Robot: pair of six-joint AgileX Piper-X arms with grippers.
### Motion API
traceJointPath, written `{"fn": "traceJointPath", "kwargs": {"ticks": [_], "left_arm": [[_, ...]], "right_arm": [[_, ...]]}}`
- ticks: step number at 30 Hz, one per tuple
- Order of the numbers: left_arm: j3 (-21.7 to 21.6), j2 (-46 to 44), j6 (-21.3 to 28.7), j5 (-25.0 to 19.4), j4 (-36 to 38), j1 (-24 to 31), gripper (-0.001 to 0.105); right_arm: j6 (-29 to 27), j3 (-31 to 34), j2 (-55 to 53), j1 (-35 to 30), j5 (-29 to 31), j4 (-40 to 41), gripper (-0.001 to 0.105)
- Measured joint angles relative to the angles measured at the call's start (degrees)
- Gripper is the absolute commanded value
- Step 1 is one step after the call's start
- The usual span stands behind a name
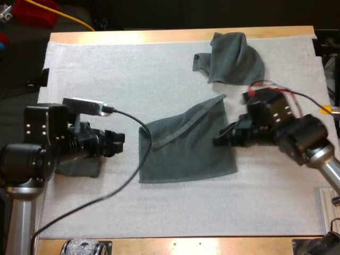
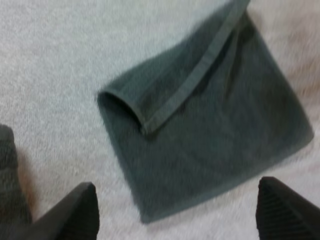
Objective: Pick towel from pile, fold and stack
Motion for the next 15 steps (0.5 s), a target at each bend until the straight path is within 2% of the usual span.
{"fn": "traceJointPath", "kwargs": {"ticks": [3, 6, 15], "left_arm": [[0.0, -0.2, 0.0, -3.0, 1.1, -3.0, 0.064], [0.0, -0.2, 0.1, -5.8, 1.1, -5.4, 0.064], [0.0, -0.2, 0.1, -6.5, 1.1, -6.8, 0.064]], "right_arm": [[0.0, 0.0, 0.0, 3.3, 3.8, 0.0, 0.001], [-0.2, 0.0, 0.0, 5.5, 5.2, 0.1, 0.001], [-0.4, 0.0, 4.8, 6.4, 5.8, -3.2, 0.001]]}}
